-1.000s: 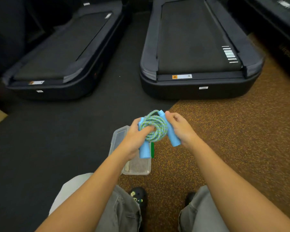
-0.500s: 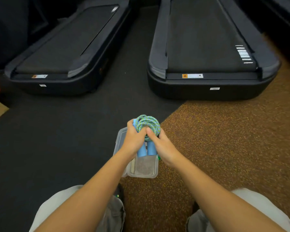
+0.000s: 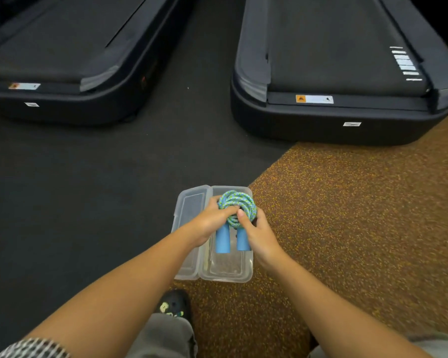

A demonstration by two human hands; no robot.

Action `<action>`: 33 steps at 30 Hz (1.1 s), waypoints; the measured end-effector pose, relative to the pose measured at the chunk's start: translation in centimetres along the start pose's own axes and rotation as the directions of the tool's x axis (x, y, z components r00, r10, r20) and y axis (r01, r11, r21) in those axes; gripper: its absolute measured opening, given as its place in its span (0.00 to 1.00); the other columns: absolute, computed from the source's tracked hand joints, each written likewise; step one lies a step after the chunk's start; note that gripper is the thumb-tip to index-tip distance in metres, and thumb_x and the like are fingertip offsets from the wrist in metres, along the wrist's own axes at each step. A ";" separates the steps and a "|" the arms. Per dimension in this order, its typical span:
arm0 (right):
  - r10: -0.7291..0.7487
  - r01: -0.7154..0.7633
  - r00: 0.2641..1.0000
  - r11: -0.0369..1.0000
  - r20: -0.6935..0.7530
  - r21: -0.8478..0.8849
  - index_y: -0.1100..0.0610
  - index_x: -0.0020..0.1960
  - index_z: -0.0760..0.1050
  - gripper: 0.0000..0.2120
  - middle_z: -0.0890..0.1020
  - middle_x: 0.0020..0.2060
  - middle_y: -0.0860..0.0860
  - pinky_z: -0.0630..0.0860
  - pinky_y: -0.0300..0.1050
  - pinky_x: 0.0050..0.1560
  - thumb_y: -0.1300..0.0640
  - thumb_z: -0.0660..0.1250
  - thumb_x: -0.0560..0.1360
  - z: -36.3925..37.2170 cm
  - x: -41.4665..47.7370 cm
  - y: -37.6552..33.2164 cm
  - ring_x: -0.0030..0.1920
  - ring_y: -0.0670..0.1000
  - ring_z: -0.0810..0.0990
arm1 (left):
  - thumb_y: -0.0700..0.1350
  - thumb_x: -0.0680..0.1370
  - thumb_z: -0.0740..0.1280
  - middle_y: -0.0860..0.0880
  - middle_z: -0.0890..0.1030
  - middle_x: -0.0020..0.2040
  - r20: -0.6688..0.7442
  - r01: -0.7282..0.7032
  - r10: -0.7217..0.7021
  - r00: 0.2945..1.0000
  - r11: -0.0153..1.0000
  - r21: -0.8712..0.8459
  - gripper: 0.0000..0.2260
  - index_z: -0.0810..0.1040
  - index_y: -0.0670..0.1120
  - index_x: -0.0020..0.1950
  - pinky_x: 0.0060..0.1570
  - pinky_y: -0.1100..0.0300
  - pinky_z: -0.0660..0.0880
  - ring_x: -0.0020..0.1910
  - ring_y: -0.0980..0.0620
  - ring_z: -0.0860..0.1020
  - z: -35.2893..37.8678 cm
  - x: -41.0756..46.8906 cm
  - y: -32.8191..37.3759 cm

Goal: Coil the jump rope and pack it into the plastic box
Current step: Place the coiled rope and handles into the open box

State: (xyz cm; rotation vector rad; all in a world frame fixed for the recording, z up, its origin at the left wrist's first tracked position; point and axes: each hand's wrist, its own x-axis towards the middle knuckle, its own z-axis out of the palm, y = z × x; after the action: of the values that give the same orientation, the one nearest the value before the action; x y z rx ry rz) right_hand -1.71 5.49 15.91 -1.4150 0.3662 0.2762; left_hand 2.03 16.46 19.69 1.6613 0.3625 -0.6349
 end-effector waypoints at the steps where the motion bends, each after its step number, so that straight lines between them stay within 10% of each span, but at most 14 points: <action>1: 0.011 -0.011 1.000 1.000 -0.007 -0.020 0.56 0.65 0.66 0.17 0.77 0.57 0.53 0.72 0.49 0.63 0.55 0.62 0.77 -0.1 0.6 0.3 0.58 0.50 0.76 | 0.44 0.75 0.66 0.47 0.76 0.55 0.014 0.017 -0.018 1.000 1.000 0.014 0.17 0.65 0.47 0.61 0.42 0.64 0.72 0.51 0.52 0.76 -0.2 0.7 -0.2; 8: 0.060 -0.070 0.996 0.982 -0.060 -0.178 0.58 0.64 0.65 0.17 0.75 0.56 0.55 0.71 0.51 0.63 0.55 0.61 0.77 0.6 4.4 3.8 0.56 0.51 0.74 | 0.41 0.74 0.63 0.48 0.76 0.48 0.051 0.183 -0.186 0.981 0.981 0.063 0.14 0.67 0.48 0.58 0.45 0.58 0.71 0.45 0.51 0.75 -1.6 5.3 -3.0; 16: 0.167 -0.211 0.975 0.907 -0.148 -0.364 0.63 0.63 0.65 0.19 0.76 0.59 0.61 0.63 0.38 0.41 0.54 0.60 0.78 1.8 7.1 9.9 0.59 0.58 0.75 | 0.38 0.74 0.61 0.47 0.75 0.44 -0.033 0.315 -0.313 0.949 0.947 0.063 0.15 0.65 0.44 0.60 0.41 0.57 0.72 0.40 0.51 0.74 -1.1 9.8 -9.2; 22: 0.211 -0.290 0.948 0.885 -0.240 -0.365 0.65 0.64 0.61 0.20 0.74 0.60 0.64 0.71 0.52 0.58 0.55 0.59 0.78 2.7 9.2 12.7 0.60 0.61 0.74 | 0.36 0.76 0.59 0.43 0.74 0.47 -0.101 0.304 -0.293 0.951 0.945 0.123 0.12 0.65 0.42 0.59 0.35 0.63 0.72 0.47 0.48 0.73 0.0 12.6 -11.6; 26: 0.262 -0.353 0.928 0.844 -0.264 -0.403 0.62 0.70 0.57 0.23 0.69 0.65 0.65 0.68 0.53 0.61 0.54 0.57 0.78 2.5 10.3 14.3 0.63 0.63 0.70 | 0.38 0.74 0.60 0.37 0.74 0.62 -0.179 0.345 -0.314 0.932 0.921 0.181 0.18 0.64 0.40 0.64 0.59 0.51 0.72 0.59 0.41 0.74 1.1 14.1 -13.5; 33: 0.260 -0.371 0.927 0.739 -0.269 -0.563 0.62 0.72 0.55 0.25 0.64 0.66 0.65 0.63 0.51 0.63 0.59 0.58 0.78 2.8 10.9 16.6 0.65 0.63 0.66 | 0.41 0.74 0.61 0.37 0.57 0.72 -0.217 0.411 -0.351 0.911 0.820 0.398 0.29 0.55 0.43 0.74 0.67 0.51 0.63 0.68 0.38 0.65 1.6 14.7 -15.0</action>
State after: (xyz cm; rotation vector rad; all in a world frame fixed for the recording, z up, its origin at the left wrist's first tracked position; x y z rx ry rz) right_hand 1.81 10.29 -3.23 -2.0228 0.7141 0.5937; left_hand 4.90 16.13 -1.19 2.0904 0.7070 -0.9603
